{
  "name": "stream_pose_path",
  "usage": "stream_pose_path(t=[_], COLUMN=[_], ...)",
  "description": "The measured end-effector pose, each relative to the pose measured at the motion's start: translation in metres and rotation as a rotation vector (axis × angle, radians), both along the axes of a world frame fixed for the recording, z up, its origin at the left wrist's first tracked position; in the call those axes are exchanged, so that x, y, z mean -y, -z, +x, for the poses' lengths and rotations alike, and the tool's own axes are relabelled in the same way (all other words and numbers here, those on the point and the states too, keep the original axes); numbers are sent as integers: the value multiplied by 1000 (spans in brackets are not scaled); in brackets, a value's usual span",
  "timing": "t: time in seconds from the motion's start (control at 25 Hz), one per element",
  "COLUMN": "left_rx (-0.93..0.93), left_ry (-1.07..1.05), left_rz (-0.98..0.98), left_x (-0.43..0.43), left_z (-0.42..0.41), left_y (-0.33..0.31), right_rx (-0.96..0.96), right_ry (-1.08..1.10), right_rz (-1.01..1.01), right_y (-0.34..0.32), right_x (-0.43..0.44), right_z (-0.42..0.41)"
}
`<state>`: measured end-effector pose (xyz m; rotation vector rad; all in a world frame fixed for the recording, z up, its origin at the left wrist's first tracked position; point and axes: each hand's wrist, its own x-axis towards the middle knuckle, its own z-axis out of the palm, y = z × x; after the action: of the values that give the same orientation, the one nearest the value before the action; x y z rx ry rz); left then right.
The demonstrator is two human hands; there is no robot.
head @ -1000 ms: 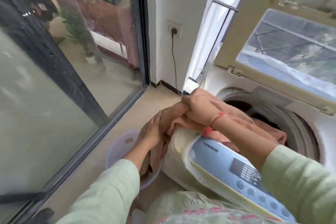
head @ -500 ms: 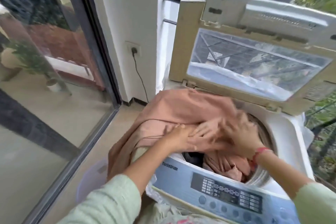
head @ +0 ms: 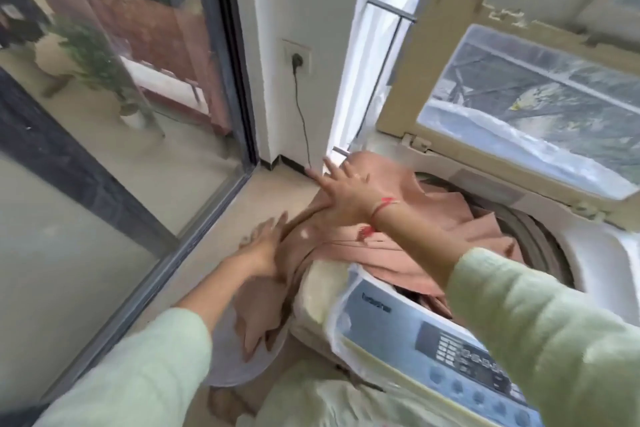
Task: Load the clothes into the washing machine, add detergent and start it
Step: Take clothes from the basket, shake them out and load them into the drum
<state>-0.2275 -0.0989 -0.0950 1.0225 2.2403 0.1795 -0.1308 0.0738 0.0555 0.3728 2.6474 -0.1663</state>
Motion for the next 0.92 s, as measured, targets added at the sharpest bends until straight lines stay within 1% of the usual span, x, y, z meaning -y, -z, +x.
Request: stream_pose_path(t=[0.04,0.08,0.12,0.16,0.2,0.28,0.32,0.36,0.4,0.44,0.48,0.52,0.56,0.6,0.64,0.68,0.72,0.76,0.8,0.84,0.88,0.92], left_rx=[76,106,163,211,228,121,26,-100,-280,-434,-500,-509,-459,-371,-270,-189,-136,-116,-121,-125,-129,-133], left_ry=[-18,-68,-141,-177,-230,-355,-403,-422,-374,-320,-266,-195,-112,-1,122,229,306,352,354,323,274,216], left_rz=[40,85,120,181,258,428,549,734,899,1023,1092,1108,1040,884,666,442,256,147,120,146,203,281], left_x=[-8,-15,-16,-13,-11,-7,-8,-11,-14,-25,-42,-63,-84,-104,-121,-131,-134,-133,-129,-122,-112,-101], left_z=[3,6,11,13,16,23,26,31,40,53,71,91,117,139,155,167,173,174,169,160,148,130], left_y=[5,21,33,41,34,10,-7,-29,-59,-87,-116,-142,-159,-166,-163,-150,-138,-129,-125,-123,-122,-124], right_rx=[134,264,322,301,194,-94,-263,-418,-536,-638,-744,-843,-920,-938,-880,-689,-433,-73,111,240,304,268], right_ry=[7,-11,6,24,30,33,34,30,54,100,125,136,143,163,235,284,312,312,218,250,348,529], right_rz=[85,195,282,300,288,139,29,-112,-276,-426,-470,-387,-207,6,220,388,458,334,258,89,-59,-187], right_y=[21,33,38,35,32,19,7,-14,-39,-67,-94,-113,-120,-116,-88,-56,-15,32,70,107,109,100], right_x=[20,35,45,49,48,35,23,9,-6,-23,-41,-57,-76,-93,-110,-118,-114,-107,-97,-94,-86,-82], right_z=[-18,-25,-31,-34,-31,-6,12,35,62,91,121,150,179,204,222,237,244,246,247,242,231,211])
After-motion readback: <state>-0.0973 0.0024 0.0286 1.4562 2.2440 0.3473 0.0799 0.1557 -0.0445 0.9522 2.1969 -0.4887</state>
